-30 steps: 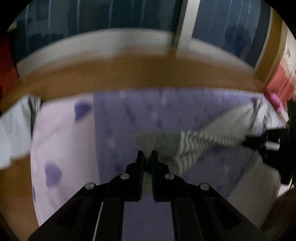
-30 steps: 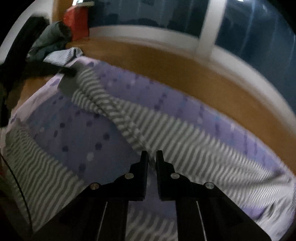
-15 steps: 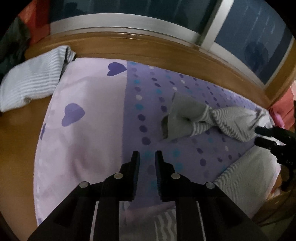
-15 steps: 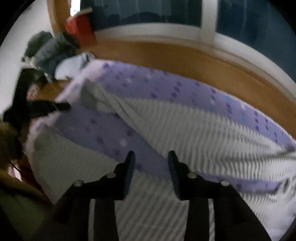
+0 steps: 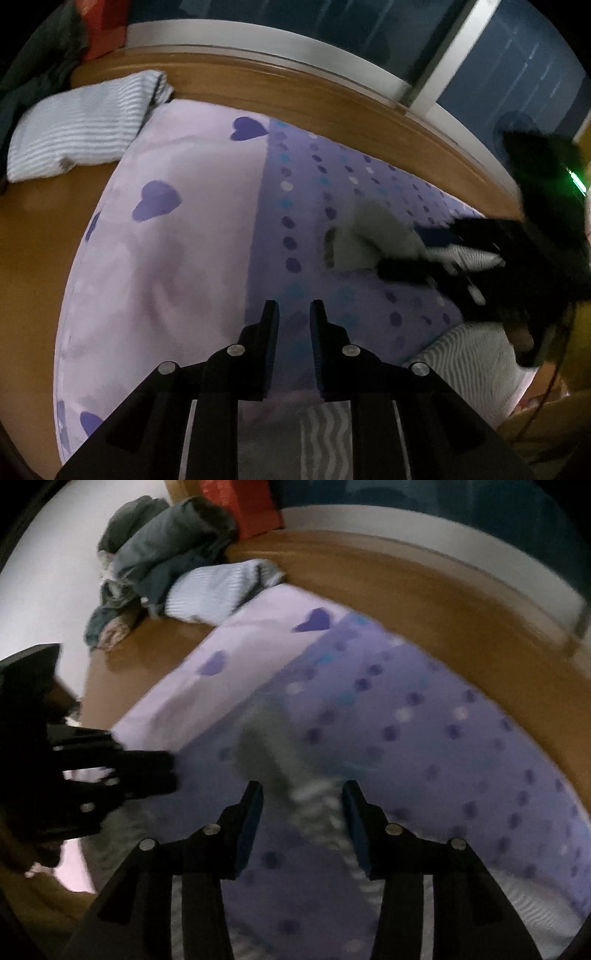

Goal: Fold clothes

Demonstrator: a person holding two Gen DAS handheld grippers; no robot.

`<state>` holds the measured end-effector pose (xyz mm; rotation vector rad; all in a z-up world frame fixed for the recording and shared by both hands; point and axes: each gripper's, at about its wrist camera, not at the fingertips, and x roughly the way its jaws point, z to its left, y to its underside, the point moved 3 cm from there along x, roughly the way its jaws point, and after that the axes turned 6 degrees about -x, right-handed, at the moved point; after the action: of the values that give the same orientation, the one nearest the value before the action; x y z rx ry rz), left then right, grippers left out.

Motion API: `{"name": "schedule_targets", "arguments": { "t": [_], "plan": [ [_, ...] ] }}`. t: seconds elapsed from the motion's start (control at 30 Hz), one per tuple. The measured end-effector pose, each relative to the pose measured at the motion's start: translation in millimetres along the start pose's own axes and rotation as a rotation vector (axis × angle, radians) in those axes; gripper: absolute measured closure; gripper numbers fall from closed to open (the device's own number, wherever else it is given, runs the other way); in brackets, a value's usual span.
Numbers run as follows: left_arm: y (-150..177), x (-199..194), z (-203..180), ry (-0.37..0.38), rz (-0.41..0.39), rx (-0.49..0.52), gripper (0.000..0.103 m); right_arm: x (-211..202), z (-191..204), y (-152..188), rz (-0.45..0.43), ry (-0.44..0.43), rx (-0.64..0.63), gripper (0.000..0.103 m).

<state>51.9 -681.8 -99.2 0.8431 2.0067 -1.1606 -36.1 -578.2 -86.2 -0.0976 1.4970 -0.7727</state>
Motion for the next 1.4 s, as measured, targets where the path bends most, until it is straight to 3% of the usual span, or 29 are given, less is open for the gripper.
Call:
{"name": "schedule_targets", "arguments": {
  "t": [0.13, 0.27, 0.4, 0.47, 0.6, 0.77, 1.0, 1.17, 1.27, 1.4],
  "plan": [
    [2, -1, 9, 0.001, 0.01, -0.008, 0.086, -15, 41, 29, -0.016, 0.015, -0.056, 0.058],
    [-1, 1, 8, 0.031, 0.027, 0.005, 0.086, -20, 66, 58, -0.003, 0.011, -0.008, 0.058],
    [-8, 7, -4, 0.123, 0.066, 0.036, 0.085, -30, 73, 70, -0.032, 0.051, 0.068, 0.058],
    [-11, 15, -10, 0.163, 0.096, 0.046, 0.077, -38, 72, 74, -0.065, 0.084, 0.112, 0.058],
    [-19, 29, -23, 0.191, 0.145, 0.051, 0.075, -48, 65, 75, -0.127, 0.2, 0.156, 0.058],
    [-25, 36, -27, 0.159, 0.159, 0.029, 0.075, -45, 56, 65, -0.195, 0.205, 0.215, 0.058],
    [-27, 17, -22, 0.085, 0.164, 0.108, 0.075, -14, 50, 47, -0.18, 0.223, 0.258, 0.058],
    [-40, 17, -15, 0.156, 0.172, 0.152, 0.075, 4, 44, 43, -0.133, 0.272, 0.294, 0.059],
    [-47, 24, -13, 0.211, 0.205, 0.246, 0.075, 8, 37, 45, -0.126, 0.325, 0.364, 0.082],
    [-51, 29, -8, 0.264, 0.259, 0.351, 0.075, 3, 36, 42, -0.15, 0.404, 0.511, 0.09]
  ]
}}
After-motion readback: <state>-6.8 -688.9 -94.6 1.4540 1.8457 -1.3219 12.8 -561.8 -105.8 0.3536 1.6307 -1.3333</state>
